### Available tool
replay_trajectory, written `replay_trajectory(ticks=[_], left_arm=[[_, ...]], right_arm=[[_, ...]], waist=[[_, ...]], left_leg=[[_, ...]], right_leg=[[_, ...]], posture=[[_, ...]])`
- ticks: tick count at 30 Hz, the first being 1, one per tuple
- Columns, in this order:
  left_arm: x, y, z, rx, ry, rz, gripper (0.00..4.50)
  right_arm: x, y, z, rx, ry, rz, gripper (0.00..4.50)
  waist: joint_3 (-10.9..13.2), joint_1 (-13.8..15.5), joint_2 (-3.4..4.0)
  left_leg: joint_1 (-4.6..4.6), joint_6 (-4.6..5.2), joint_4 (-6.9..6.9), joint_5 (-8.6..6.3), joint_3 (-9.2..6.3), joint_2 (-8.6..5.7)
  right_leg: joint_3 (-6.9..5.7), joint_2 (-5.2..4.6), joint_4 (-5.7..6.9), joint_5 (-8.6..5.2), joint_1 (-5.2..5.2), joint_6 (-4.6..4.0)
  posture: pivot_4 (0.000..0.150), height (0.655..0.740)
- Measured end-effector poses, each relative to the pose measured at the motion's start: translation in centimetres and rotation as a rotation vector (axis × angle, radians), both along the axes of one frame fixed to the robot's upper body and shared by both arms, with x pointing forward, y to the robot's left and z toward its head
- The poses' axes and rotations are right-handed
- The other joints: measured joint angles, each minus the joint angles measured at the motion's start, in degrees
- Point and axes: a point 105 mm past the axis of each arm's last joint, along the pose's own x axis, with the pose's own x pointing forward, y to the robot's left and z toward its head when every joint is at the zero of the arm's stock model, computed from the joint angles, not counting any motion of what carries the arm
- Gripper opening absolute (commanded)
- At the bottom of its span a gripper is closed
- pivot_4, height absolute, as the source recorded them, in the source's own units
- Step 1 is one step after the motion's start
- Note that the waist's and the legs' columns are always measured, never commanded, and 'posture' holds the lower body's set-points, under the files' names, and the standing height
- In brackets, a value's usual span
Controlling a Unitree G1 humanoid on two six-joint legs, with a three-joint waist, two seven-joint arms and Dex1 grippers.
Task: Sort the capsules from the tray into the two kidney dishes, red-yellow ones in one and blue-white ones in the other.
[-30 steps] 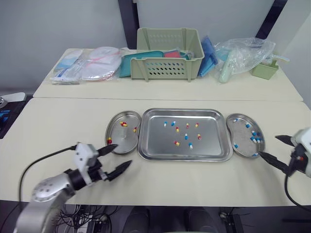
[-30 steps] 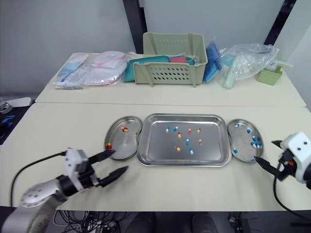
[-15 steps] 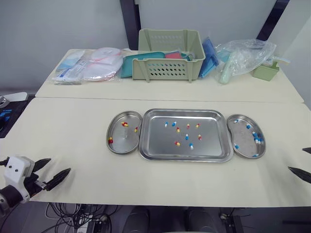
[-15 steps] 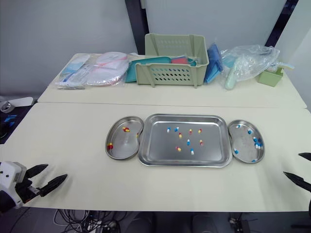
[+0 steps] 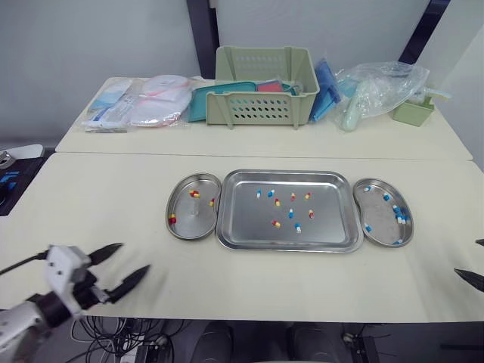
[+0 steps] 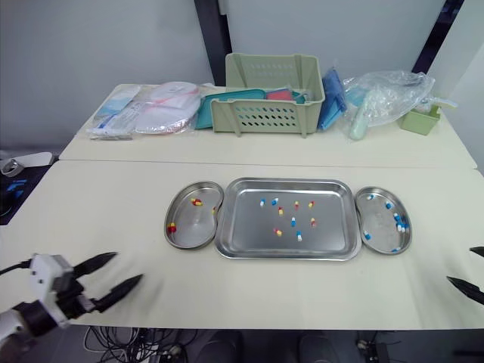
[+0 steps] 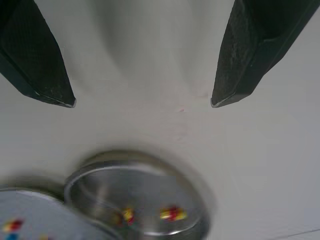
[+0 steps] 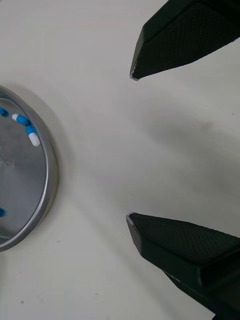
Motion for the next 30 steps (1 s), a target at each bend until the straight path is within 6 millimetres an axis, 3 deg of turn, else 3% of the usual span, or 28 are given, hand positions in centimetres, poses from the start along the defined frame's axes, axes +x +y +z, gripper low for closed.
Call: replay_trajectory(ticks=[2,9,19,22,27,30], left_arm=[[-0.1,-2.8,0.4,-0.036,-0.025,-0.064,4.5],[0.8,-9.0,0.0,-0.149,-0.084,-0.142,4.5],[1.5,-10.9,-0.4,-0.17,-0.119,-0.165,4.5],[1.8,-10.8,-0.9,-0.169,-0.11,-0.16,4.5],[2.2,-11.2,-0.9,-0.172,-0.123,-0.17,4.5],[2.3,-11.3,-0.9,-0.174,-0.128,-0.169,4.5]], right_arm=[[-0.1,0.0,-0.1,-0.003,0.004,0.002,4.49],[-0.8,-0.1,-0.6,-0.007,0.03,-0.005,4.49],[-2.6,0.8,-0.7,0.002,0.102,0.01,4.49],[-2.7,3.1,-0.2,0.047,0.126,0.075,4.49],[-0.9,12.6,2.2,0.211,0.042,0.321,4.49],[0.5,16.5,3.2,0.29,-0.034,0.377,4.49]], waist=[[0.0,0.0,0.0],[0.0,0.0,0.08],[-0.1,0.0,0.1],[-0.1,-0.1,0.16],[-0.1,0.0,0.13],[-0.1,0.2,0.0]], left_leg=[[0.02,0.0,0.0,0.0,0.0,0.0],[0.05,0.0,0.01,0.0,0.02,-0.03],[0.04,0.0,0.01,0.0,0.02,-0.04],[0.05,0.0,0.01,0.0,0.03,-0.04],[0.02,0.0,0.04,0.0,-0.04,-0.02],[-0.03,0.0,0.05,0.0,-0.09,-0.04]], right_leg=[[0.0,0.01,0.0,0.0,0.0,0.0],[0.03,0.02,-0.01,0.01,0.03,0.01],[0.03,0.02,-0.02,0.0,0.03,0.02],[0.04,0.02,-0.01,0.0,0.04,0.02],[-0.01,0.04,0.01,0.01,0.06,0.02],[-0.06,0.03,-0.03,0.01,0.05,0.02]], posture=[[0.15,0.74],[0.15,0.74],[0.15,0.74],[0.15,0.74],[0.15,0.74],[0.15,0.74]])
